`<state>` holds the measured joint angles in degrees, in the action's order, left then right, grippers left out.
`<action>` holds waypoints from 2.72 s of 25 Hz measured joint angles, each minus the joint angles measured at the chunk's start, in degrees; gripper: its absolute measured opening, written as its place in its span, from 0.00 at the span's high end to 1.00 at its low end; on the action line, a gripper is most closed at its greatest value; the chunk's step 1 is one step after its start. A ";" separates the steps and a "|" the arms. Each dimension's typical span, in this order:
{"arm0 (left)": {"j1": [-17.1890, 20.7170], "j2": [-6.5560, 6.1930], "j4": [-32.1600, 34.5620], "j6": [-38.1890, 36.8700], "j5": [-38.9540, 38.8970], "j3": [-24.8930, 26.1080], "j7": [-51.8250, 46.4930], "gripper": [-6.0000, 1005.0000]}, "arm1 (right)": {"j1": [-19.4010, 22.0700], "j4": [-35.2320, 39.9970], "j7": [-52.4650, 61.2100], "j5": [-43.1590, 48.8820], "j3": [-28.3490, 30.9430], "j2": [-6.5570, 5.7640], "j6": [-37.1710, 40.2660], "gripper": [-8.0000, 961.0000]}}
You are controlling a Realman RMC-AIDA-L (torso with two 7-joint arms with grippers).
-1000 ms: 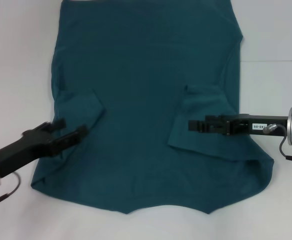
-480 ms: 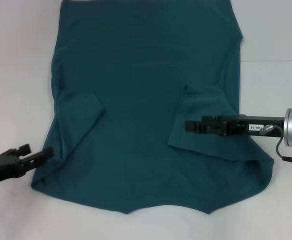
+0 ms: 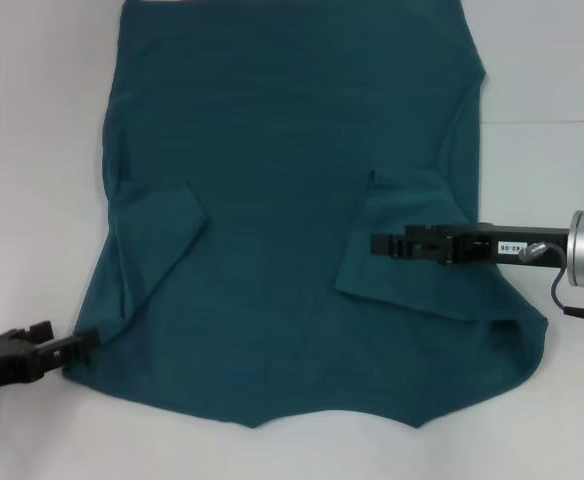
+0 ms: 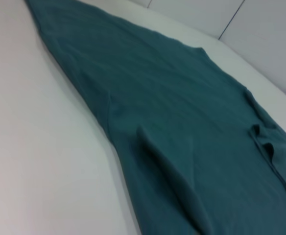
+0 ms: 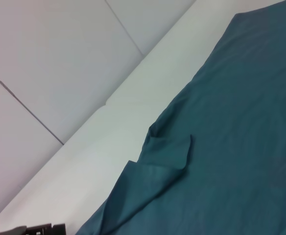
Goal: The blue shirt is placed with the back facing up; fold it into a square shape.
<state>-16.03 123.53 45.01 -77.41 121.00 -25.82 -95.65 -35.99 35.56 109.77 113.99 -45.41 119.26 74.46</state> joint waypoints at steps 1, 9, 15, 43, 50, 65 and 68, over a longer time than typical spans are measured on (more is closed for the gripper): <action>-0.05 -0.02 0.00 0.01 0.43 0.00 -0.32 0.10 | 0.00 -0.02 0.00 0.00 0.10 -0.03 0.00 0.05; -0.58 -0.13 -0.01 0.05 3.45 -0.28 -1.90 0.10 | 0.10 -0.10 0.00 0.00 0.84 -0.15 0.40 0.05; -0.83 -0.24 0.21 -0.36 4.77 -0.53 -2.86 0.10 | 0.21 -0.18 0.00 -0.01 0.86 -0.24 0.52 0.05; -6.32 0.31 -0.08 -3.54 7.94 -4.44 -4.93 0.16 | 0.66 -0.14 0.44 -0.10 1.78 -0.60 0.87 0.05; -6.93 0.30 -0.33 -2.72 7.96 -4.25 -5.40 0.23 | 0.66 -0.14 0.35 -0.09 2.24 -0.62 0.86 0.05; -7.47 -0.06 -0.03 -1.38 8.08 -5.12 -8.25 0.76 | 2.01 0.11 3.25 1.19 1.93 -2.39 1.36 0.05; -7.54 -0.12 -0.01 -1.48 8.17 -5.12 -8.89 0.83 | 2.85 0.18 4.93 1.99 1.91 -3.44 1.78 0.06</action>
<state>-23.57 123.41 44.99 -78.88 129.16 -30.94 -104.53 -33.14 35.73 114.71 115.99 -43.49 115.82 76.24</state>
